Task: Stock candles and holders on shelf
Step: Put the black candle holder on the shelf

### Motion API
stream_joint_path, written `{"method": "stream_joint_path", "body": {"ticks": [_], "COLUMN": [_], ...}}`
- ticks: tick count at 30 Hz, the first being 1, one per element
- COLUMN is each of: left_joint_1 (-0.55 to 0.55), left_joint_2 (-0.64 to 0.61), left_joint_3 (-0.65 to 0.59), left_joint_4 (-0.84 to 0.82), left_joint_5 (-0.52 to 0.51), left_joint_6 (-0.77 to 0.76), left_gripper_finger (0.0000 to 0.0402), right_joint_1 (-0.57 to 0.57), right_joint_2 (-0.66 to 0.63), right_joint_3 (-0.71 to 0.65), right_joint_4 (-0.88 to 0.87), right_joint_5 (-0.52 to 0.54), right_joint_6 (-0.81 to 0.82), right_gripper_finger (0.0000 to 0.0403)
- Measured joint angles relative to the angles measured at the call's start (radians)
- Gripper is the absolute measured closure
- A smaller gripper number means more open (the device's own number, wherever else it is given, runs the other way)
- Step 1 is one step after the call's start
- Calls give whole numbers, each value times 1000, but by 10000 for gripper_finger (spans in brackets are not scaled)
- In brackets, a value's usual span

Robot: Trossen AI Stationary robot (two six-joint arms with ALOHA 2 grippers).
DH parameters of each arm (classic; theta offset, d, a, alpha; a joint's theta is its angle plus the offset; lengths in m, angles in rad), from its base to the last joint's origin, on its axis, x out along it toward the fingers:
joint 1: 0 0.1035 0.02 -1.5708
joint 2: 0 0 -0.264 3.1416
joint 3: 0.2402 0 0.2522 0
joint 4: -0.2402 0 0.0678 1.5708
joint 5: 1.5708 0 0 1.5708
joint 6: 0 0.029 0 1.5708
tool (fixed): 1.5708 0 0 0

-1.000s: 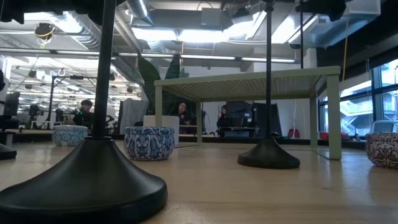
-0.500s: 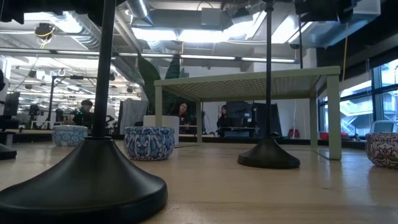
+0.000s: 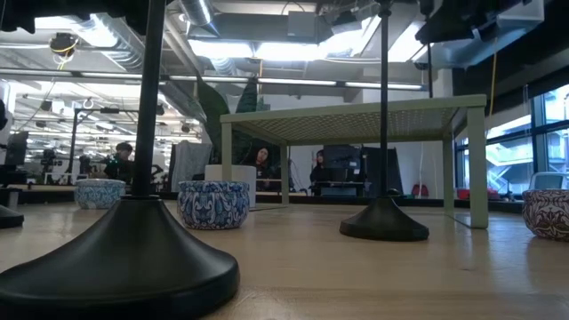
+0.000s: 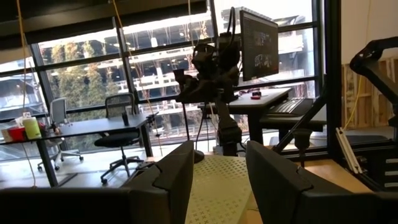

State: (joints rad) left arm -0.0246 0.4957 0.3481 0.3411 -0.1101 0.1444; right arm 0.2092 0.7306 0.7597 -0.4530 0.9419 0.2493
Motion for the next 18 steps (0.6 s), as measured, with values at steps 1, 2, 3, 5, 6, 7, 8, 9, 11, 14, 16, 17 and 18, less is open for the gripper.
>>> {"method": "stream_joint_path", "body": {"ticks": [1,2,3,5,6,7,8,9,11,14,16,17,18], "left_joint_1": [0,0,0,0,0,0,0,0,0,0,0,0,0], "left_joint_2": [0,0,0,0,0,0,0,0,0,0,0,0,0], "left_joint_3": [0,0,0,0,0,0,0,0,0,0,0,0,0], "left_joint_4": [0,0,0,0,0,0,0,0,0,0,0,0,0], "left_joint_5": [0,0,0,0,0,0,0,0,0,0,0,0,0], "left_joint_6": [0,0,0,0,0,0,0,0,0,0,0,0,0], "left_gripper_finger": [258,258,258,258,258,258,258,258,258,258,258,258,258], "right_joint_1": [0,0,0,0,0,0,0,0,0,0,0,0,0], "right_joint_2": [2,3,3,3,3,3,3,3,3,3,3,3,3], "right_joint_3": [0,0,0,0,0,0,0,0,0,0,0,0,0], "right_joint_4": [1,1,1,3,4,9,14,17,21,42,67,78,83], "right_joint_5": [0,0,0,0,0,0,0,0,0,0,-1,-1,-1], "right_joint_6": [6,9,14,25,28,28,28,29,28,28,26,24,23], "right_gripper_finger": [308,319,330,349,357,361,364,365,365,366,366,366,366]}}
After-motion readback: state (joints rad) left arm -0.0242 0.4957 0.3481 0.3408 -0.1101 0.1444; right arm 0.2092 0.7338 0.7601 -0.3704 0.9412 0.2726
